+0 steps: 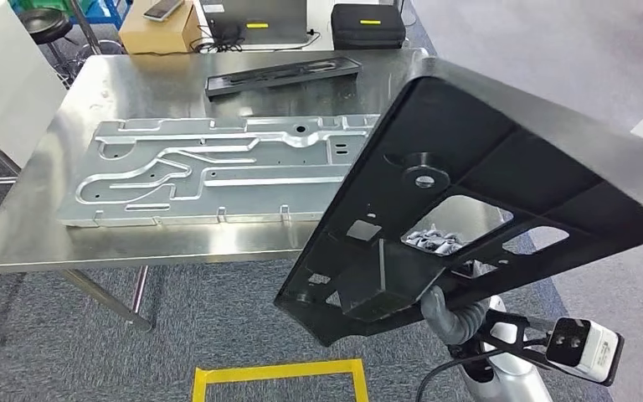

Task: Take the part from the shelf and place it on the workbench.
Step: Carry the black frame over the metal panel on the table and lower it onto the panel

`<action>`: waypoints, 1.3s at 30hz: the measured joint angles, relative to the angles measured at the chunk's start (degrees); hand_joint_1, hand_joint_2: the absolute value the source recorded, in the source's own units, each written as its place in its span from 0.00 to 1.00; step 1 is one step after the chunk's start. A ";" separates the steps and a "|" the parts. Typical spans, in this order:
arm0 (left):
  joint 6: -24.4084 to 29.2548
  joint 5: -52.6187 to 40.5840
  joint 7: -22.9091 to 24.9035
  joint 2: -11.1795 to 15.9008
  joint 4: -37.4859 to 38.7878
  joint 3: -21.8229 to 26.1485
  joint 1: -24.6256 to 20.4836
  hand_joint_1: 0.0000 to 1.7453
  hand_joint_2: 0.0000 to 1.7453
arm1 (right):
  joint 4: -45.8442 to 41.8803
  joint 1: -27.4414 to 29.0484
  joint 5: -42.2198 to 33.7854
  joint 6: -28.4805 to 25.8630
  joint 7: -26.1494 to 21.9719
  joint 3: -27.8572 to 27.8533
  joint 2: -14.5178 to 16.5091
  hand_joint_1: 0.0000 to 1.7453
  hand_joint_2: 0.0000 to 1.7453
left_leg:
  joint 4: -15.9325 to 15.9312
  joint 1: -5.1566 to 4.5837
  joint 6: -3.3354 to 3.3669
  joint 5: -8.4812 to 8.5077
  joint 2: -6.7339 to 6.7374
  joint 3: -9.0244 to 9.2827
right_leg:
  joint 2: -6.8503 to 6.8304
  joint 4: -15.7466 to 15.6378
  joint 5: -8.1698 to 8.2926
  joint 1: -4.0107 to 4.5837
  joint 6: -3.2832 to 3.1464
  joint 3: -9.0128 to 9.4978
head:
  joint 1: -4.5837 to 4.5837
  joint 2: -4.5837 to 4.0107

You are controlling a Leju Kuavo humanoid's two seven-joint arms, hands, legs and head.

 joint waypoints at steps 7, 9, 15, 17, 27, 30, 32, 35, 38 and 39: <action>0.06 -0.26 -0.19 -0.06 0.00 0.85 -0.16 0.00 1.00 | -0.91 -1.80 0.94 -1.40 0.40 -0.21 -0.39 1.00 1.00 | -0.02 -0.09 -0.10 -2.59 -0.08 2.77 | -0.06 2.57 4.03 -0.26 0.07 -6.62 | 0.00 0.00; -0.03 -0.49 -0.46 -0.17 0.00 1.02 -0.42 0.00 1.00 | -0.33 -4.50 -0.01 -2.47 1.18 -0.54 -0.85 1.00 1.00 | -0.02 -0.19 -0.62 -3.39 -0.04 3.51 | -0.10 -3.18 6.51 0.13 -0.60 -4.76 | -0.01 0.00; -0.39 -1.07 -0.93 -0.44 0.00 1.43 -1.22 0.00 1.00 | 5.64 -14.40 -2.68 -3.16 3.30 -3.69 -2.32 1.00 1.00 | 4.66 -0.21 -2.32 -5.37 0.11 2.20 | -0.13 -5.34 6.55 -0.13 -2.30 -2.89 | -0.02 0.00; -0.46 -1.12 -0.91 -0.52 0.00 1.79 -1.29 0.00 1.00 | 8.49 -17.21 -1.30 -3.98 3.97 -4.46 -2.43 1.00 1.00 | 11.97 -0.03 -2.84 -8.24 0.12 -2.25 | -0.17 -5.41 6.18 -0.10 -2.64 -2.57 | -0.02 0.00; -0.36 -1.44 -1.15 -0.64 0.00 4.03 -1.52 0.00 1.00 | 29.65 -34.19 26.44 -20.21 8.35 -0.15 -0.24 1.00 1.00 | 0.97 -0.32 -1.39 1.03 0.68 -2.79 | 0.07 -4.90 4.16 0.22 -1.18 -1.00 | -0.02 0.00; -0.41 -1.77 -1.51 -0.85 0.00 4.70 -1.82 0.00 1.00 | 38.39 -40.38 39.16 -26.18 12.11 4.61 2.04 1.00 1.00 | 0.43 0.09 -0.56 1.64 0.68 -2.49 | -0.10 -2.03 2.18 0.16 -0.48 -2.27 | -0.01 0.00; -0.54 -2.21 -1.78 -0.92 0.00 5.19 -2.07 0.00 1.00 | 45.60 -44.78 47.74 -29.62 15.58 8.61 4.04 1.00 1.00 | 0.35 0.11 -0.31 1.62 0.68 -2.42 | -0.16 5.06 -1.10 -0.06 -0.17 -5.87 | -0.01 0.00; -0.85 -2.97 -2.08 -0.96 0.00 5.54 -2.19 0.00 1.00 | 56.42 -49.61 57.46 -32.51 20.13 14.84 7.14 1.00 1.00 | 0.42 0.12 -0.34 1.38 0.47 -2.26 | -0.20 12.02 -1.88 -0.40 0.10 -10.39 | -0.01 0.00; -1.34 -3.88 -2.28 -1.03 0.00 5.65 -2.20 0.00 1.00 | 65.34 -53.34 64.93 -33.20 24.16 20.24 9.79 1.00 1.00 | 0.70 0.08 -0.82 0.87 -0.06 -1.87 | -0.24 2.61 4.56 -0.50 -0.40 -7.00 | -0.01 0.00; -1.51 -4.14 -2.33 -1.07 0.00 5.66 -2.22 0.00 1.00 | 68.06 -54.42 67.00 -33.23 25.34 21.88 10.62 1.00 1.00 | 0.83 -0.01 -1.08 0.69 -0.20 -1.86 | -0.25 -0.84 5.92 -0.37 -0.64 -5.62 | -0.01 0.00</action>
